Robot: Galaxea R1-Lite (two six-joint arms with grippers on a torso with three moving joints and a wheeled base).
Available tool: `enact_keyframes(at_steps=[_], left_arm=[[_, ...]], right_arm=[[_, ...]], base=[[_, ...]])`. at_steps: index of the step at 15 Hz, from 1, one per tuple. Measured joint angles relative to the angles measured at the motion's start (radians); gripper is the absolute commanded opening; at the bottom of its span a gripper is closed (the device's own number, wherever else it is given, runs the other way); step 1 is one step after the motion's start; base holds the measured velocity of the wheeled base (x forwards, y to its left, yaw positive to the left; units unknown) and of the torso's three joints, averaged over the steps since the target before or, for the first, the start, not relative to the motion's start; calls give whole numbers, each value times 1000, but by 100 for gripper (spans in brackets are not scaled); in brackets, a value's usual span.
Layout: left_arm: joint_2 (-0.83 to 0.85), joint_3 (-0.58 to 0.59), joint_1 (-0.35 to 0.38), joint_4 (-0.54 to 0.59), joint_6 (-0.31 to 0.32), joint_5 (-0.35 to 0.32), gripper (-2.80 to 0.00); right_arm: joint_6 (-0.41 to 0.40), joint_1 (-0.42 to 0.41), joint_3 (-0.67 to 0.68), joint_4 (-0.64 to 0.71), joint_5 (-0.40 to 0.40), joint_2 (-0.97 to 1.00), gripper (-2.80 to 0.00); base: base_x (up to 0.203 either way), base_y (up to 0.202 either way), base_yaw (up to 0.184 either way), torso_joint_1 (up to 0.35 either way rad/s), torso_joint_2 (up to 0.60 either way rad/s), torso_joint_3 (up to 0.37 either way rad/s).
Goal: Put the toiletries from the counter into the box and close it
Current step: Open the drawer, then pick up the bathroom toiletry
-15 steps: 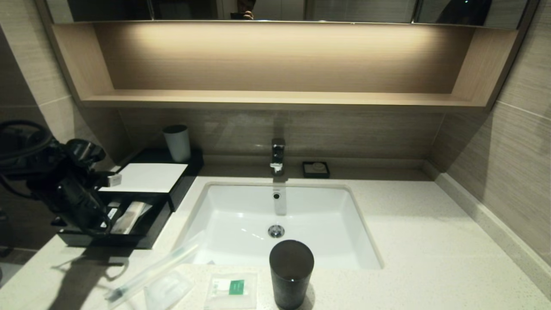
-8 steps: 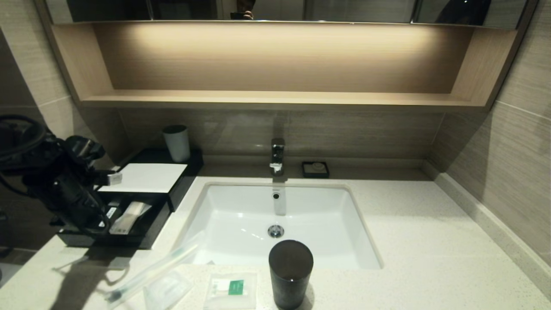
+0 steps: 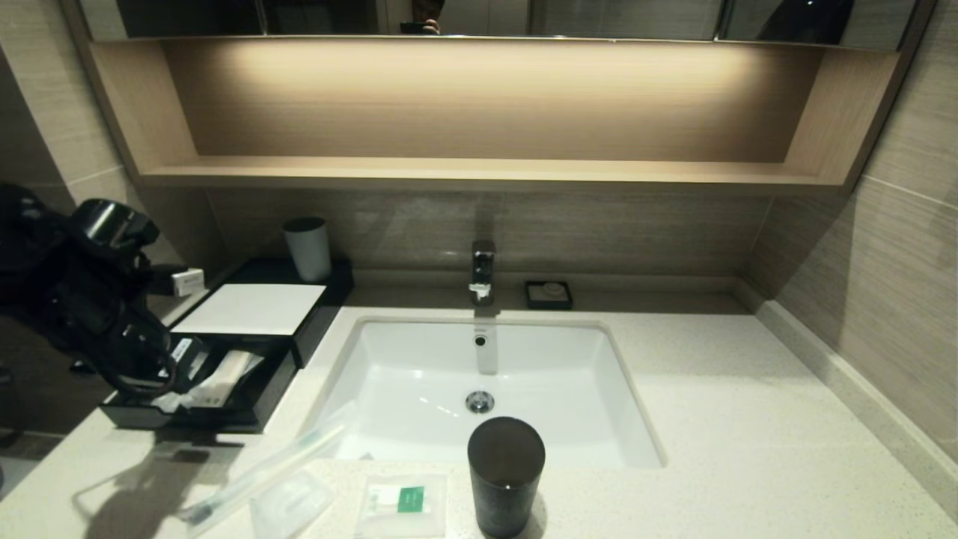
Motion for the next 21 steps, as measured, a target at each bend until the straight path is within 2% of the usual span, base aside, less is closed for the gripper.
enact_keyframes(at_steps=[3,8,11,15,21], left_arm=[[-60,15,-3,33,60,-2,-280],[-173,108,-3,29,220,-9,-280],[-232,198,-3,31,296,-51,-280],[-296,313,-2,26,395,-66,-280],[-381,417,-2,35,612,-147,-280]], right_arm=[[0,0,0,0,0,0,-280],[0,0,0,0,0,0,-280],[0,0,0,0,0,0,-280],[0,0,0,0,1,0,-280],[0,0,0,0,0,0,-280]], base=[[0,0,0,0,0,0],[0,0,0,0,0,0],[0,0,0,0,0,0],[0,0,0,0,0,0],[0,0,0,0,0,0]])
